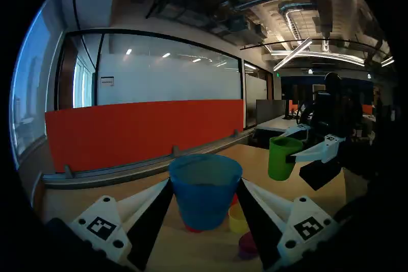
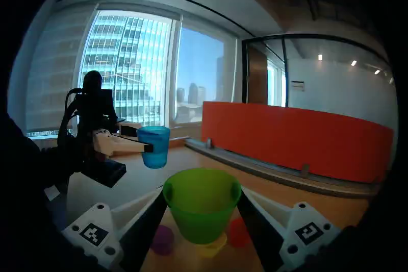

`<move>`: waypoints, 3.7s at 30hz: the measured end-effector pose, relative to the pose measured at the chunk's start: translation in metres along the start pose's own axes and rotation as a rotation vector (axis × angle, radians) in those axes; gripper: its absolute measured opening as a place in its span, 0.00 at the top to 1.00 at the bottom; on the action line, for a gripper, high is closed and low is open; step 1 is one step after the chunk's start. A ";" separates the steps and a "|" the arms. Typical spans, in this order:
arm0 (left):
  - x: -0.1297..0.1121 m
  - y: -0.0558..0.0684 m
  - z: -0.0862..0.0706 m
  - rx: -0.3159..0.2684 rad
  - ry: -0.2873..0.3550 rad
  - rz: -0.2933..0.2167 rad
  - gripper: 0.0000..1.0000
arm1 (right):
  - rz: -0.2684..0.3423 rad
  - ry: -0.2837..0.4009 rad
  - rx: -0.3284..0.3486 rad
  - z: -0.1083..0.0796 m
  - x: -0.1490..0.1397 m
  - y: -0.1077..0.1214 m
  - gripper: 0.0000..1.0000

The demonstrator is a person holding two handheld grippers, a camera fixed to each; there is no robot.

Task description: Pour water

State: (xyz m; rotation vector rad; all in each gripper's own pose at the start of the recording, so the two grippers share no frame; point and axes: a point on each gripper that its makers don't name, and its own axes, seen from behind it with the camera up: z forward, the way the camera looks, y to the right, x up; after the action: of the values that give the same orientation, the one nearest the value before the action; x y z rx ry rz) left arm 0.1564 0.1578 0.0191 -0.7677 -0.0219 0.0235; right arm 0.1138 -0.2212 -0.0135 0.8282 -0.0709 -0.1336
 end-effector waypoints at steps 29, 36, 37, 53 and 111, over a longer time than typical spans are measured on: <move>0.044 -0.005 -0.001 0.069 0.009 0.242 0.16 | 0.006 0.007 0.114 0.025 -0.001 -0.043 0.09; 0.055 -0.001 0.001 0.080 0.011 0.301 0.16 | 0.010 0.006 0.133 0.029 -0.005 -0.049 0.09; 0.056 -0.001 0.001 0.081 0.011 0.309 0.16 | 0.010 0.005 0.135 0.030 -0.005 -0.050 0.09; 0.075 0.009 0.005 0.098 0.011 0.461 0.16 | 0.009 0.002 0.167 0.036 -0.007 -0.062 0.09; 0.118 0.046 0.014 0.119 0.026 0.865 0.16 | 0.002 -0.001 0.222 0.047 -0.008 -0.083 0.09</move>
State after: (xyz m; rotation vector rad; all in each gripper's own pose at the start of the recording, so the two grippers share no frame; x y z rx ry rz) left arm 0.2732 0.2038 -0.0016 -0.6100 0.3347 0.8294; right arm 0.0927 -0.3102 -0.0434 1.0491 -0.0889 -0.1256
